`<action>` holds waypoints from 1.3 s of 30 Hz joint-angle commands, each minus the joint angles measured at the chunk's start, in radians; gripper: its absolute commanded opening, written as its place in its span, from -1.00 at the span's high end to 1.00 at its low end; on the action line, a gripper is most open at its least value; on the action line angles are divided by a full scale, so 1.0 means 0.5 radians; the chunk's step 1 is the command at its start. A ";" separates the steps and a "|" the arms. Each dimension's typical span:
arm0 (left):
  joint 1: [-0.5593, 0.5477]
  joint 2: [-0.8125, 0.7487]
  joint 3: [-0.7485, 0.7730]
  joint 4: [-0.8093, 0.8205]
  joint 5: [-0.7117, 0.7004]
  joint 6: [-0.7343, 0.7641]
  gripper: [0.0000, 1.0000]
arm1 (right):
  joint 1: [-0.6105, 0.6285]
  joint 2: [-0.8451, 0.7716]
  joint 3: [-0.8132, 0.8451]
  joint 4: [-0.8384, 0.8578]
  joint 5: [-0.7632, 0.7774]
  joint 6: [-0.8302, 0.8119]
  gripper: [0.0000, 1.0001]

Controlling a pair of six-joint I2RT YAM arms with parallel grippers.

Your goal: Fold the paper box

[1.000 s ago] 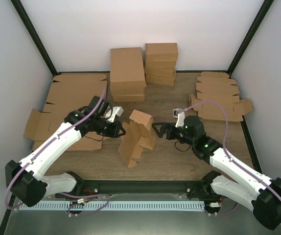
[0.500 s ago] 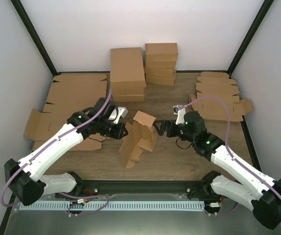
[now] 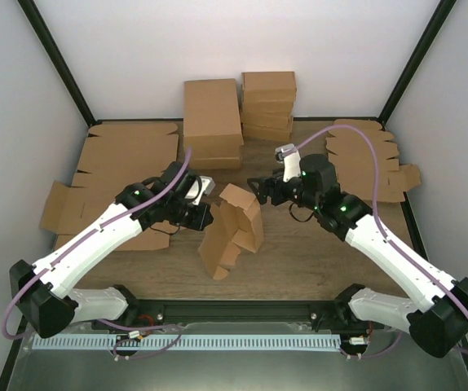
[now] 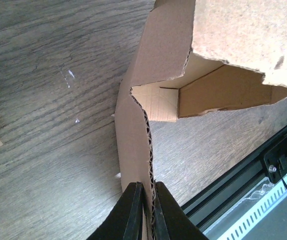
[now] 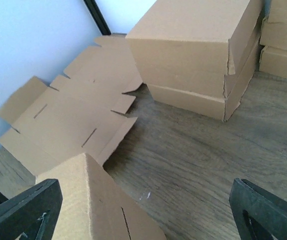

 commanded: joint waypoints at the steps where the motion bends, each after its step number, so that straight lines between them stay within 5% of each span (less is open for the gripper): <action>1: -0.017 0.007 0.051 -0.015 -0.025 0.013 0.83 | -0.010 0.058 0.101 -0.112 -0.127 -0.186 -0.89; 10: -0.042 0.015 0.073 -0.023 -0.033 0.039 0.83 | -0.001 0.255 0.237 -0.268 -0.495 -0.374 -0.56; 20: -0.106 0.046 0.142 -0.044 -0.075 0.068 0.83 | 0.187 0.333 0.316 -0.384 -0.260 -0.492 -0.50; 29: -0.108 -0.040 0.141 0.052 -0.041 0.000 0.21 | 0.238 0.320 0.272 -0.443 -0.109 -0.500 -0.47; 39: 0.224 -0.152 0.092 0.229 0.300 -0.051 0.15 | 0.243 0.289 0.247 -0.444 -0.098 -0.502 -0.46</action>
